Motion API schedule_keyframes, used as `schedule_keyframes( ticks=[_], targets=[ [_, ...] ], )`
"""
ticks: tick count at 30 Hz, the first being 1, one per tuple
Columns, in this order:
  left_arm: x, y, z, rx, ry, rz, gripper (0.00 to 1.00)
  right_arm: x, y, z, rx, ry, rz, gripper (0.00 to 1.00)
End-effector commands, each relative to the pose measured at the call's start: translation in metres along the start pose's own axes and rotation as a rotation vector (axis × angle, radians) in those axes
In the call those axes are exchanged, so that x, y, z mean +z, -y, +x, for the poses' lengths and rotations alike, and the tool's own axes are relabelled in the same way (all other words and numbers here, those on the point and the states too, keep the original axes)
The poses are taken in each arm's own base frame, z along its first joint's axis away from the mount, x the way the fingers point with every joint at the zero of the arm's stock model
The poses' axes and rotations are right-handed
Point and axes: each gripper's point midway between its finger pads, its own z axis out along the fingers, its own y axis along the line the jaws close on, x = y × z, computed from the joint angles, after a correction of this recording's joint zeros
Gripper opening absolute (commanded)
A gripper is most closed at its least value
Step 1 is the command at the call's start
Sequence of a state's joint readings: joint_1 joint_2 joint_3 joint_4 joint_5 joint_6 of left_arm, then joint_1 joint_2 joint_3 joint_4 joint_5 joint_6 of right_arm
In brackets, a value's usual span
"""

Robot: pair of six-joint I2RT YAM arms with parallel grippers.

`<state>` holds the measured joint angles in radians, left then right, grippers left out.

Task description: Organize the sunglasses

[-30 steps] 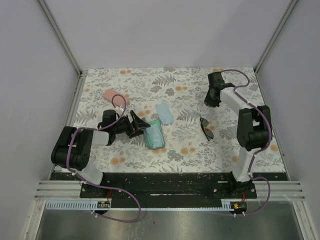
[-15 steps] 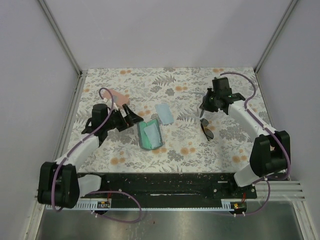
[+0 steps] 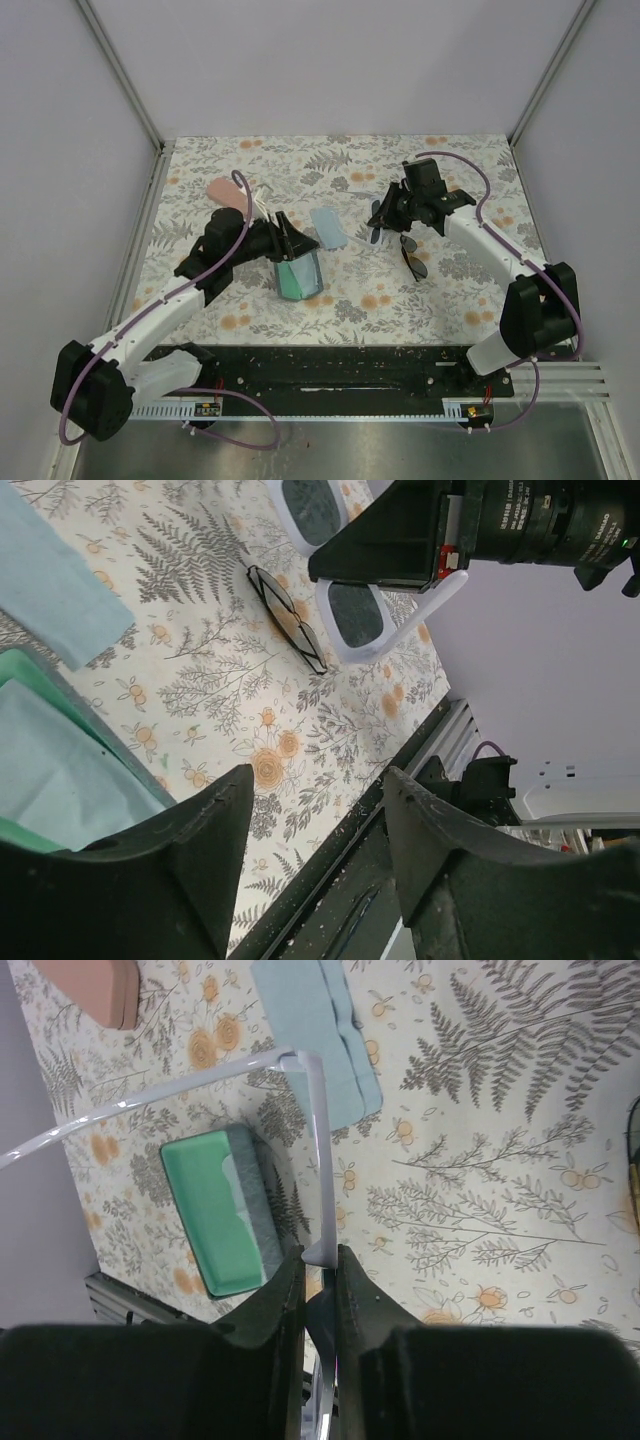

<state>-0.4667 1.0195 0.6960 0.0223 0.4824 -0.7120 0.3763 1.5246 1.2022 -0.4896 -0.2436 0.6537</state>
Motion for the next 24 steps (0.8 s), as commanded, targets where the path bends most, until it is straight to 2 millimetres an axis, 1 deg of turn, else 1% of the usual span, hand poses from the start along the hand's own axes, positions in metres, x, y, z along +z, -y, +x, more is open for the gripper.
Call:
schedule_keyframes(
  ticks=[1, 5, 14, 21, 24],
  targets=[
    [0.015, 0.03, -0.024, 0.053, 0.087, 0.072, 0.56, -0.006, -0.039, -0.005, -0.004, -0.001, -0.124, 0.01],
    [0.023, 0.038, -0.026, 0.062, 0.08, 0.097, 0.52, -0.005, -0.042, 0.0, -0.001, -0.024, -0.143, 0.01],
    [0.036, 0.053, -0.03, 0.08, 0.072, 0.145, 0.53, -0.004, -0.043, 0.002, -0.004, -0.038, -0.152, 0.01],
    [0.046, 0.055, -0.035, 0.083, 0.071, 0.147, 0.52, -0.003, -0.046, 0.006, -0.011, -0.048, -0.163, 0.01],
    [0.053, 0.049, -0.034, 0.079, 0.059, 0.124, 0.45, -0.003, -0.046, 0.01, -0.011, -0.057, -0.168, 0.01]
  ],
)
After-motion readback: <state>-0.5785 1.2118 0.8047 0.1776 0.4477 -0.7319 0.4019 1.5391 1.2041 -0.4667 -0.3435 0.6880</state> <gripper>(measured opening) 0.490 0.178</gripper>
